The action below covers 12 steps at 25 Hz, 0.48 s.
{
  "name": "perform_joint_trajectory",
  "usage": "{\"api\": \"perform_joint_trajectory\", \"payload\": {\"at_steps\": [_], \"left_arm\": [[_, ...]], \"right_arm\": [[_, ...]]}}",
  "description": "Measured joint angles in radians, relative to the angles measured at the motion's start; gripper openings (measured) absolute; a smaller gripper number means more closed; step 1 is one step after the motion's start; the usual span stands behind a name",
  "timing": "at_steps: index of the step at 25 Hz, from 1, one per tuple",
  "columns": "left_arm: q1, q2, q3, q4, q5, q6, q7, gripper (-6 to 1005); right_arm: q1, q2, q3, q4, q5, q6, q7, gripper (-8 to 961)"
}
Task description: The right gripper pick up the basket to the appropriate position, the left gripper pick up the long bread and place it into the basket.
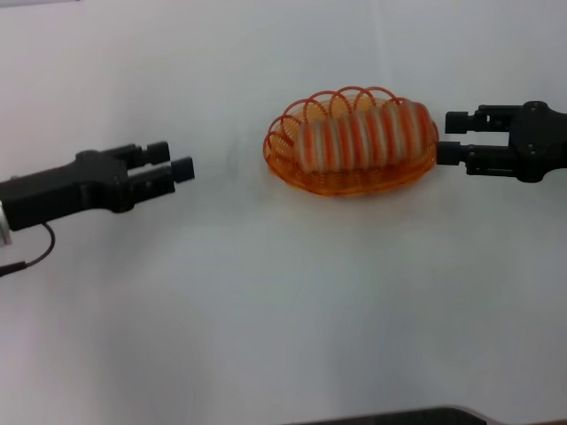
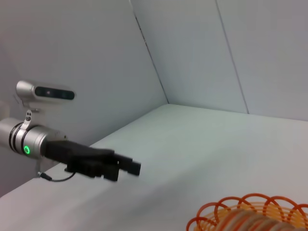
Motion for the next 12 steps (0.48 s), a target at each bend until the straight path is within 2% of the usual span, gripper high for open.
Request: {"api": "perform_joint_trajectory", "payload": {"at_steps": [4, 12], "left_arm": [[-0.006, 0.003, -0.010, -0.005, 0.052, 0.023, -0.009, 614], [-0.011, 0.007, -0.011, -0.007, 0.058, 0.044, -0.012, 614]], "right_arm": [[0.008, 0.004, 0.000, 0.000, 0.000, 0.001, 0.001, 641], [0.017, 0.007, 0.000, 0.000, 0.000, 0.003, 0.002, 641]]}}
